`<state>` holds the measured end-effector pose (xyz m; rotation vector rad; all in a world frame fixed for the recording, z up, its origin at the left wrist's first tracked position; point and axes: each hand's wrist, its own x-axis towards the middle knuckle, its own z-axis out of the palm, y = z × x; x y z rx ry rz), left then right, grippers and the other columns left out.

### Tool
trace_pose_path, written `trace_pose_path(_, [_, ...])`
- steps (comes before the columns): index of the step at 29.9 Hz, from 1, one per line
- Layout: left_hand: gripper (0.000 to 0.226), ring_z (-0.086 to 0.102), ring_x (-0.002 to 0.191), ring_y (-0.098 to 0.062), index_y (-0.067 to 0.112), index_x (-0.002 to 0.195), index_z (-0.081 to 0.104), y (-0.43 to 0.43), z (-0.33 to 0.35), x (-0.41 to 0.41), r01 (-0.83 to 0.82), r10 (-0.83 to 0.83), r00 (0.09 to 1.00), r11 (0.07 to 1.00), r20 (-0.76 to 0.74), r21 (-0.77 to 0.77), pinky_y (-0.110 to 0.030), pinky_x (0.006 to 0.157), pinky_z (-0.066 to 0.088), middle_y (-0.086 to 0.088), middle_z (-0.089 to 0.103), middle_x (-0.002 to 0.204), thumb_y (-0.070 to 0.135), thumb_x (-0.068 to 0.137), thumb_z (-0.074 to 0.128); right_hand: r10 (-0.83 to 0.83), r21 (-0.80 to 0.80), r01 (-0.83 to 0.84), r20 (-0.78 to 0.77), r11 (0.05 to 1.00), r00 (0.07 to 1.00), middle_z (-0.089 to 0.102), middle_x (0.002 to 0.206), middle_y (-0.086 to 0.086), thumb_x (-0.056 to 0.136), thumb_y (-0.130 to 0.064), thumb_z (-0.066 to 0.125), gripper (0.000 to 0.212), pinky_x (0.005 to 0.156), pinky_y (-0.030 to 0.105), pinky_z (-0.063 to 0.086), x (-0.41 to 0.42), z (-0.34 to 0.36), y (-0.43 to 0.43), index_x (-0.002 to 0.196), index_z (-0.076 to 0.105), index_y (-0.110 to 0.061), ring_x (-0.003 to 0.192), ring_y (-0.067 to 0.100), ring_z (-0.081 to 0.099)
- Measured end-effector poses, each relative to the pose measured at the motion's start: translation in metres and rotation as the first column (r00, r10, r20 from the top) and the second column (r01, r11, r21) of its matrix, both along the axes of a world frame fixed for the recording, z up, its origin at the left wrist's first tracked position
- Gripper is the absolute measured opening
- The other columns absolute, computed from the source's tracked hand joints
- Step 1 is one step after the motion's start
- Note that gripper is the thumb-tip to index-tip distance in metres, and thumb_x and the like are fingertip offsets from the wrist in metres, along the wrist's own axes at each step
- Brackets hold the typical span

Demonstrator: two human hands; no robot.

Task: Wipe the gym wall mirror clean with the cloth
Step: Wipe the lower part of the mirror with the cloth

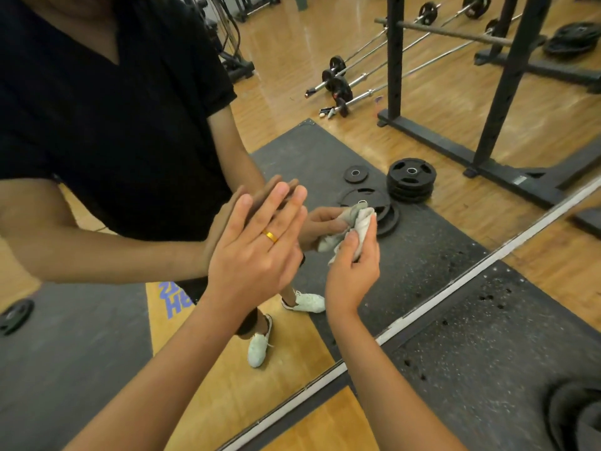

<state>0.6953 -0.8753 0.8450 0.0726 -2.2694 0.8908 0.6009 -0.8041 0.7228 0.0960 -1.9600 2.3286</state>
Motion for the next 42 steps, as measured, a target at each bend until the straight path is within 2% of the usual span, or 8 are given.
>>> trace_pose_path(3, [0.044,0.043,0.147,-0.026,0.009,0.137,0.066,0.000,0.000,-0.001,0.009,-0.009,1.000,1.000,-0.005,-0.005,-0.048,0.125,0.019,-0.007,0.051,0.153,0.020,0.095,0.060,0.081,0.034,-0.076,-0.147,0.996,0.986,0.061,0.108,-0.006,0.108,-0.020,0.051,0.047,0.080,0.018,0.051,0.005,0.009,0.003,0.154,0.046,-0.012,0.098,-0.004,0.059])
trace_pose_path(8, [0.042,0.045,0.145,-0.027,0.008,0.135,0.067,-0.001,-0.001,-0.001,0.027,-0.027,0.999,1.000,-0.017,0.002,-0.050,0.122,0.025,-0.009,0.053,0.151,0.020,0.095,0.061,0.137,0.143,-0.087,-0.388,0.986,0.911,0.062,0.099,0.010,0.105,-0.019,0.055,0.047,0.070,0.010,0.042,0.006,-0.011,0.004,0.151,0.047,-0.012,0.082,0.004,0.055])
trace_pose_path(16, [0.040,0.042,0.145,-0.028,0.007,0.132,0.068,-0.001,0.001,-0.001,0.039,-0.039,0.999,0.999,-0.001,0.012,-0.050,0.124,0.019,-0.010,0.054,0.150,0.019,0.096,0.059,-0.069,0.032,0.067,0.046,0.997,0.997,0.058,0.104,-0.011,0.106,-0.022,0.049,0.047,0.078,0.015,0.049,0.028,-0.036,-0.013,0.152,0.048,-0.011,0.095,-0.010,0.057])
trace_pose_path(24, [0.039,0.048,0.142,-0.032,0.005,0.131,0.069,-0.003,0.001,-0.002,0.052,-0.052,0.999,0.999,0.002,0.004,-0.050,0.126,0.015,-0.013,0.055,0.148,0.021,0.098,0.057,-0.051,0.102,0.086,-0.308,0.991,0.950,0.066,0.095,0.012,0.105,-0.021,0.054,0.041,0.065,0.016,0.045,0.036,-0.022,-0.026,0.144,0.055,-0.008,0.076,0.012,0.057])
trace_pose_path(27, [0.041,0.045,0.144,-0.031,0.005,0.134,0.066,-0.003,0.000,-0.001,0.045,-0.045,0.999,0.999,0.025,0.016,-0.051,0.125,0.017,-0.012,0.053,0.151,0.020,0.096,0.059,-0.097,0.160,0.106,-0.059,0.981,0.993,0.068,0.114,0.004,0.105,-0.017,0.054,0.042,0.085,0.010,0.049,0.030,-0.060,-0.018,0.146,0.056,-0.007,0.095,0.007,0.061])
trace_pose_path(31, [0.041,0.044,0.145,-0.031,0.006,0.134,0.066,-0.003,-0.001,0.000,0.039,-0.040,0.999,0.999,0.029,0.024,-0.050,0.126,0.014,-0.012,0.052,0.152,0.019,0.096,0.058,-0.108,0.121,0.075,0.293,0.990,0.950,0.065,0.139,-0.001,0.105,-0.032,0.047,0.048,0.101,0.046,0.053,0.039,-0.068,-0.014,0.153,0.050,-0.024,0.122,0.011,0.063])
trace_pose_path(38, [0.039,0.045,0.144,-0.032,0.005,0.132,0.068,-0.002,0.000,-0.001,0.056,-0.056,0.998,0.998,0.026,0.013,-0.050,0.126,0.013,-0.013,0.054,0.150,0.021,0.098,0.056,0.017,0.091,-0.008,-0.096,0.996,0.995,0.066,0.124,0.000,0.106,-0.023,0.050,0.047,0.085,0.008,0.046,0.059,-0.027,-0.022,0.148,0.052,-0.001,0.108,-0.008,0.060])
trace_pose_path(42, [0.040,0.046,0.143,-0.032,0.005,0.132,0.067,-0.003,-0.001,0.000,0.071,-0.071,0.997,0.997,0.025,0.019,-0.052,0.124,0.017,-0.013,0.053,0.151,0.020,0.096,0.058,0.055,0.204,-0.031,-0.112,0.978,0.992,0.072,0.117,0.017,0.108,-0.026,0.046,0.048,0.076,0.004,0.045,0.065,-0.067,-0.014,0.147,0.052,0.000,0.098,0.013,0.063])
